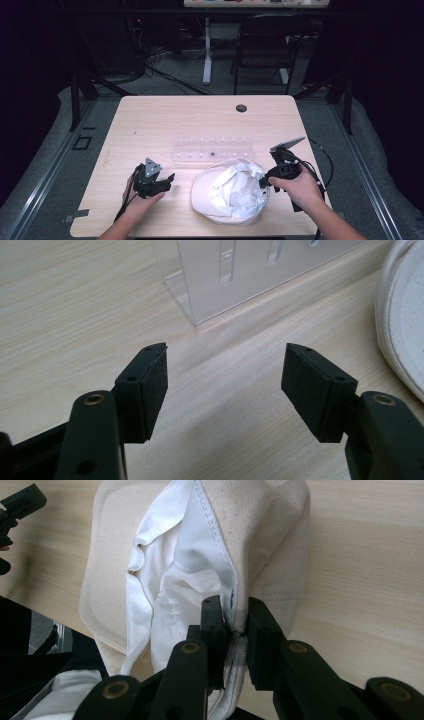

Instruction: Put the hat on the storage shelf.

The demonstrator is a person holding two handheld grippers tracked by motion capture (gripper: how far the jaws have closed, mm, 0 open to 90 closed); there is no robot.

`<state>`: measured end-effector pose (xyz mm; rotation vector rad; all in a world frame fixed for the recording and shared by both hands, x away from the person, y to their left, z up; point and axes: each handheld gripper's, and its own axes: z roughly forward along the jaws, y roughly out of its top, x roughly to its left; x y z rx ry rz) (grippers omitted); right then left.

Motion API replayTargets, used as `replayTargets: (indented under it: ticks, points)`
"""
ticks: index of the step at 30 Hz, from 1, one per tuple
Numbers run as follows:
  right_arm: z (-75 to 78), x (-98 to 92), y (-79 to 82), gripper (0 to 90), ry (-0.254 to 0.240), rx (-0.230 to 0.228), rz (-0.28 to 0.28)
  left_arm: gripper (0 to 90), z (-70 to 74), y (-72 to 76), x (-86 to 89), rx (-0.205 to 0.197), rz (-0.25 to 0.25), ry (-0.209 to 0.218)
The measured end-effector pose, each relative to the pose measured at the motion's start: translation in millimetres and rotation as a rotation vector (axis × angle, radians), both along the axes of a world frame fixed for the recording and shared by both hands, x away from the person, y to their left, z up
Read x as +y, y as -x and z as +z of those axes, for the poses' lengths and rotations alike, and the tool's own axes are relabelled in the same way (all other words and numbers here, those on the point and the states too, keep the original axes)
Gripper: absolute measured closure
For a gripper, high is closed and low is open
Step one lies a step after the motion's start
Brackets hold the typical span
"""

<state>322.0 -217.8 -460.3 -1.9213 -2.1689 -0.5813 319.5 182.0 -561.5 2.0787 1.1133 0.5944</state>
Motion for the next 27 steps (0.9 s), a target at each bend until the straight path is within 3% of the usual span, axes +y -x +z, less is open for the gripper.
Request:
replayTargets:
  ticks: [2, 8, 11, 17, 21, 27]
  points:
    - [4.3, -0.5, -3.1, 80.8, 0.013, 0.010, 0.021, 35.4, 0.1, 0.0, 0.1, 0.000, 0.000, 0.000]
    - [10.6, 3.7, -5.9, 81.5, 0.011, -0.019, -0.007, 35.4, 0.0, -0.1, 0.0, 0.000, -0.001, 0.001]
    - [15.2, 4.7, -8.8, 81.6, 0.020, -0.008, 0.019, 35.4, 0.0, -0.1, 0.0, 0.000, -0.001, 0.001]
    - [21.8, 9.6, -10.9, 81.7, 0.039, -0.022, 0.012, 35.4, 0.0, 0.0, -0.2, -0.001, -0.002, -0.001]
    - [33.2, 11.9, -13.9, 81.7, 0.059, -0.035, 0.007, 35.4, -0.1, 0.2, -0.3, 0.000, -0.001, 0.002]
    - [44.3, 11.3, -17.6, 81.8, 0.052, -0.024, 0.002, 35.4, -0.1, -0.1, 0.0, -0.002, -0.004, 0.002]
